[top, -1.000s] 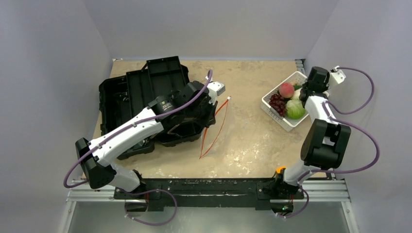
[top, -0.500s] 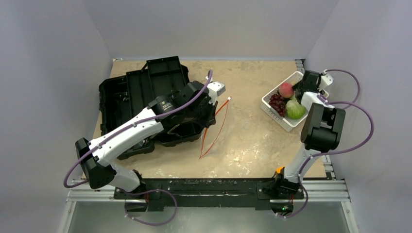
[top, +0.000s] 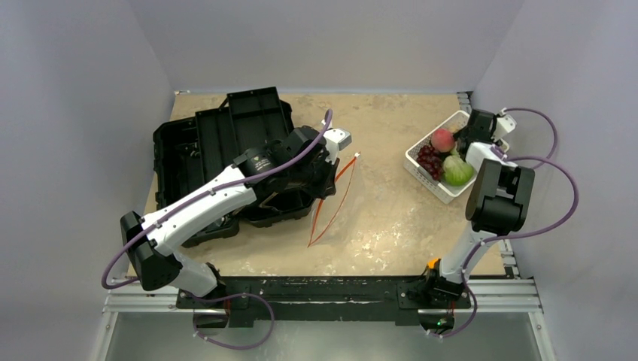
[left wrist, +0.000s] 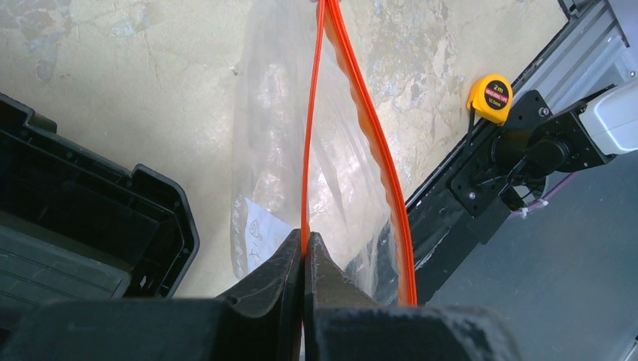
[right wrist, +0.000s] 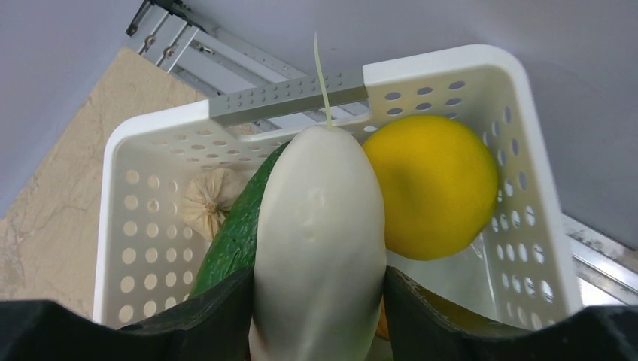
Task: Place the food in the zip-top bag and seal the zipper
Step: Pick up the fake vegetable from the bin, then place the fake vegetable in the zipper food storage bag, then pick up the fake fruit from the bin, then place the fake fruit in the zipper food storage bag.
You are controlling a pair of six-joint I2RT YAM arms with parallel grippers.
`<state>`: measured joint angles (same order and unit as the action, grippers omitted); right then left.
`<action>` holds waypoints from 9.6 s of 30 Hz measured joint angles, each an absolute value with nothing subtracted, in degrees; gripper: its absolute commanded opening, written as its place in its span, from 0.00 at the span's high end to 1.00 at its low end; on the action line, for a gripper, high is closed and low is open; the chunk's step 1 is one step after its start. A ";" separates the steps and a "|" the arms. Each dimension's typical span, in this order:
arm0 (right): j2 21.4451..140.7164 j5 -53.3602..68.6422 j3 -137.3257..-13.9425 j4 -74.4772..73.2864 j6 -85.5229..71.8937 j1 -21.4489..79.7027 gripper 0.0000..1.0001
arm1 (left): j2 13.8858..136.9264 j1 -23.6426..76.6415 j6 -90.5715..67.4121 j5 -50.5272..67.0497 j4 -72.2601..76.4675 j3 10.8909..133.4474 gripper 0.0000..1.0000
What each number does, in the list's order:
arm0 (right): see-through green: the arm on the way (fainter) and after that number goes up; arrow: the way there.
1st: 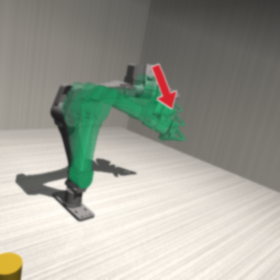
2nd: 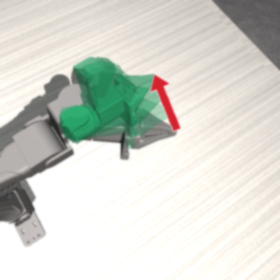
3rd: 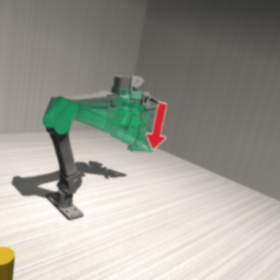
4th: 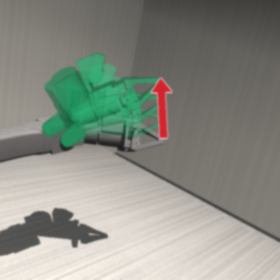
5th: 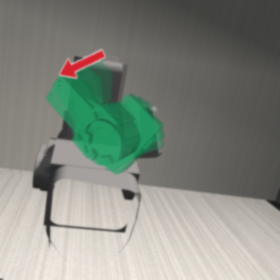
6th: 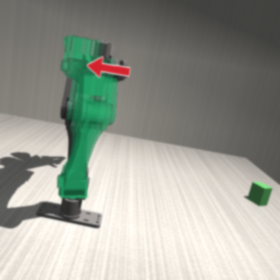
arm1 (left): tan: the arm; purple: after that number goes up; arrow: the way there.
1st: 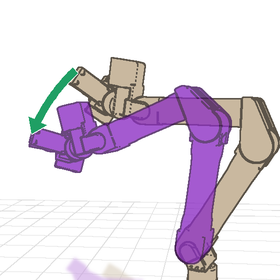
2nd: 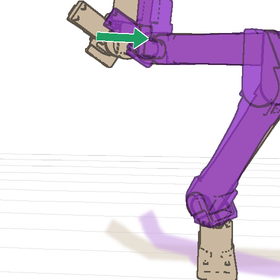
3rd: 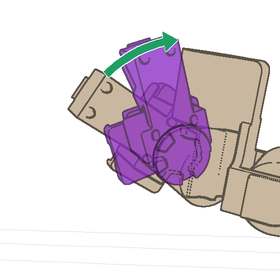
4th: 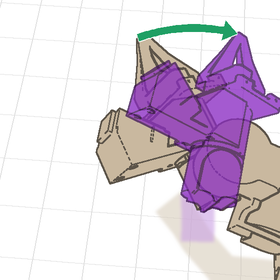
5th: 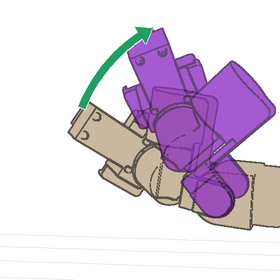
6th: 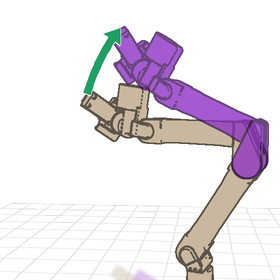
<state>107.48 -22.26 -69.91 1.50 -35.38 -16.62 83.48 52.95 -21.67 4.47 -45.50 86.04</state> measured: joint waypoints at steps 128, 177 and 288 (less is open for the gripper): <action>60.99 -48.60 -47.33 -5.50 -32.67 70.32 0.47 | 86.70 41.01 -34.06 15.33 -41.30 83.72 1.00; 66.83 -33.98 -79.94 -30.13 -26.30 42.87 0.13 | 85.86 43.57 -31.83 16.16 -40.27 83.68 1.00; 43.09 22.06 -51.96 -7.60 -21.61 28.82 1.00 | 90.85 43.53 -26.70 22.35 -41.39 84.97 1.00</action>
<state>43.09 22.06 -51.96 -7.60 -21.61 28.82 90.85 43.53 -26.70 22.35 -41.39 84.97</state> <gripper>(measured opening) 0.561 0.005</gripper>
